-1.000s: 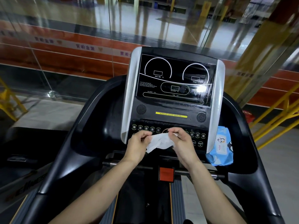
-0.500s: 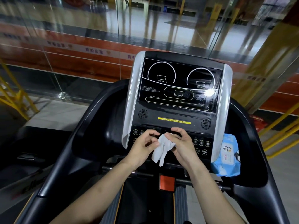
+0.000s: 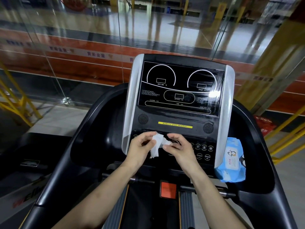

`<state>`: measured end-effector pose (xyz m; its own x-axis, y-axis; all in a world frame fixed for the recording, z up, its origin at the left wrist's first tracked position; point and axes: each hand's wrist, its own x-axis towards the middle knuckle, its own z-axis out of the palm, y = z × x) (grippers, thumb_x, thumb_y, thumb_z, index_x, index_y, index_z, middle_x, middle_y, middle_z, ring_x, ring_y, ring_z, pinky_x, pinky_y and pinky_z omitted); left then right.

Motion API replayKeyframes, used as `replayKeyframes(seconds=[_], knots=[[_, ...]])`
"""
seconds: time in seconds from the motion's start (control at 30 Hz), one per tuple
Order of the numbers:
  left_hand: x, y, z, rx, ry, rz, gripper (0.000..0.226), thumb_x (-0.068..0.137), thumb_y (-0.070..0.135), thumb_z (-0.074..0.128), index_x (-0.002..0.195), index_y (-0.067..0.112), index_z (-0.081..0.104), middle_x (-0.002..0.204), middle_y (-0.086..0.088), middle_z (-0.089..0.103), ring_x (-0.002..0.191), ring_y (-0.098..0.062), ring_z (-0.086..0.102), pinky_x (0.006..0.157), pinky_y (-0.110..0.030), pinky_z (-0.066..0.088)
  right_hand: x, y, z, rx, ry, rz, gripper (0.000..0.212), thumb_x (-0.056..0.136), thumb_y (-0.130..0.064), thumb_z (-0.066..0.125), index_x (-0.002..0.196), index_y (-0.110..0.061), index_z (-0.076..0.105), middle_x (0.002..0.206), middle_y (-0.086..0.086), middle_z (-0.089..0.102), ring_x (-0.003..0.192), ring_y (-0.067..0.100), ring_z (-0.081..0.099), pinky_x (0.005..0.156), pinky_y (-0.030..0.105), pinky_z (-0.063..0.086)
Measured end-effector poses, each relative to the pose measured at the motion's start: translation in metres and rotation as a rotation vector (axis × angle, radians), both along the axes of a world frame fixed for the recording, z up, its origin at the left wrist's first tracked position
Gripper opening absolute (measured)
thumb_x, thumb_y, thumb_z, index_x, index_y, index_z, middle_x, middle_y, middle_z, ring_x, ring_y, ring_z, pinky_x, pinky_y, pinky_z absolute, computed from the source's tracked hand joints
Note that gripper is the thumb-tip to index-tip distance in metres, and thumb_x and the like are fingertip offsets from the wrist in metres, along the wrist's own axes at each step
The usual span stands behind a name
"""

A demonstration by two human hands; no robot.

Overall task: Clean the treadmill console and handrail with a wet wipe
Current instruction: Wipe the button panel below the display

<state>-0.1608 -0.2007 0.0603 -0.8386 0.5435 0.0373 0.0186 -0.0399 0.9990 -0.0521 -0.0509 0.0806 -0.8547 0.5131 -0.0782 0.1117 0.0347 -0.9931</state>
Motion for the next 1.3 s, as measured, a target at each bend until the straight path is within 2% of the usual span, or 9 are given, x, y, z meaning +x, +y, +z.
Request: replayKeyframes(seconds=[0.13,0.27,0.5,0.6,0.67,0.73,0.9,1.07,1.3], knots=[[0.003,-0.001,-0.001,-0.054,0.053,-0.001,0.035,0.093,0.002,0.075,0.117,0.027,0.077,0.108,-0.004,0.076,0.092,0.001,0.064,0.088,-0.013,0.047,-0.001,-0.003,0.002,0.178,0.026,-0.014,0.03,0.083,-0.008,0.08,0.105,-0.028,0.076,0.109,-0.008,0.073,0.1,0.009,0.07,0.099,0.041,0.054],[0.002,-0.003,-0.008,-0.161,0.232,0.047,0.03,0.092,0.011,0.078,0.096,0.041,0.078,0.1,0.007,0.069,0.09,-0.002,0.059,0.087,-0.015,0.045,-0.001,-0.003,-0.002,0.345,0.017,-0.041,0.024,0.091,-0.009,0.071,0.101,-0.03,0.077,0.102,-0.014,0.073,0.096,0.007,0.069,0.09,0.044,0.057],[0.003,-0.005,-0.003,-0.062,0.106,0.035,0.01,0.094,0.01,0.075,0.09,0.019,0.073,0.099,0.006,0.074,0.099,-0.009,0.068,0.093,-0.021,0.048,-0.001,-0.001,0.003,0.636,-0.014,-0.043,0.025,0.093,-0.041,0.067,0.117,-0.044,0.067,0.101,-0.023,0.066,0.113,0.002,0.055,0.107,0.039,0.04],[0.003,-0.006,0.0,-0.014,0.043,0.018,0.007,0.097,0.007,0.071,0.092,0.011,0.07,0.088,-0.006,0.073,0.089,-0.014,0.068,0.089,-0.025,0.052,-0.002,-0.004,-0.005,0.496,-0.13,0.057,0.045,0.08,-0.06,0.073,0.122,-0.052,0.06,0.111,-0.02,0.065,0.12,0.006,0.052,0.106,0.034,0.041],[0.004,-0.007,0.001,0.011,0.039,0.012,0.007,0.097,0.006,0.07,0.092,0.01,0.069,0.084,-0.01,0.071,0.082,-0.017,0.068,0.087,-0.026,0.053,-0.003,-0.008,-0.008,0.422,-0.126,0.106,0.052,0.077,-0.054,0.078,0.125,-0.047,0.061,0.118,-0.019,0.064,0.118,0.0,0.054,0.102,0.026,0.043],[0.004,-0.007,0.001,0.038,0.03,0.014,0.007,0.097,0.003,0.069,0.095,0.01,0.071,0.087,-0.003,0.075,0.086,-0.017,0.07,0.087,-0.025,0.054,-0.005,-0.012,-0.007,0.338,-0.096,0.131,0.046,0.082,-0.038,0.081,0.124,-0.038,0.064,0.116,-0.017,0.068,0.112,-0.001,0.06,0.097,0.022,0.045],[-0.001,-0.01,-0.006,-0.025,0.018,0.052,0.022,0.098,0.001,0.067,0.105,0.02,0.074,0.106,-0.001,0.077,0.105,-0.016,0.071,0.099,-0.032,0.056,-0.013,-0.009,-0.01,0.242,-0.101,-0.05,0.017,0.084,-0.013,0.072,0.09,-0.029,0.072,0.091,-0.008,0.075,0.093,0.01,0.07,0.092,0.037,0.055],[-0.003,-0.012,-0.01,-0.087,0.037,0.121,0.012,0.094,0.009,0.075,0.094,0.022,0.074,0.099,0.006,0.078,0.102,-0.011,0.071,0.098,-0.03,0.054,-0.022,-0.021,-0.012,0.172,-0.033,-0.163,0.008,0.09,-0.017,0.072,0.082,-0.019,0.073,0.087,-0.004,0.075,0.087,0.009,0.069,0.082,0.026,0.051],[-0.006,-0.011,-0.011,-0.171,0.118,0.185,0.007,0.095,0.017,0.077,0.092,0.024,0.074,0.094,0.01,0.078,0.098,-0.005,0.071,0.092,-0.027,0.056,-0.025,-0.04,-0.022,0.097,0.019,-0.089,0.008,0.095,-0.019,0.068,0.089,-0.019,0.073,0.096,-0.001,0.075,0.097,0.015,0.07,0.094,0.044,0.056]])
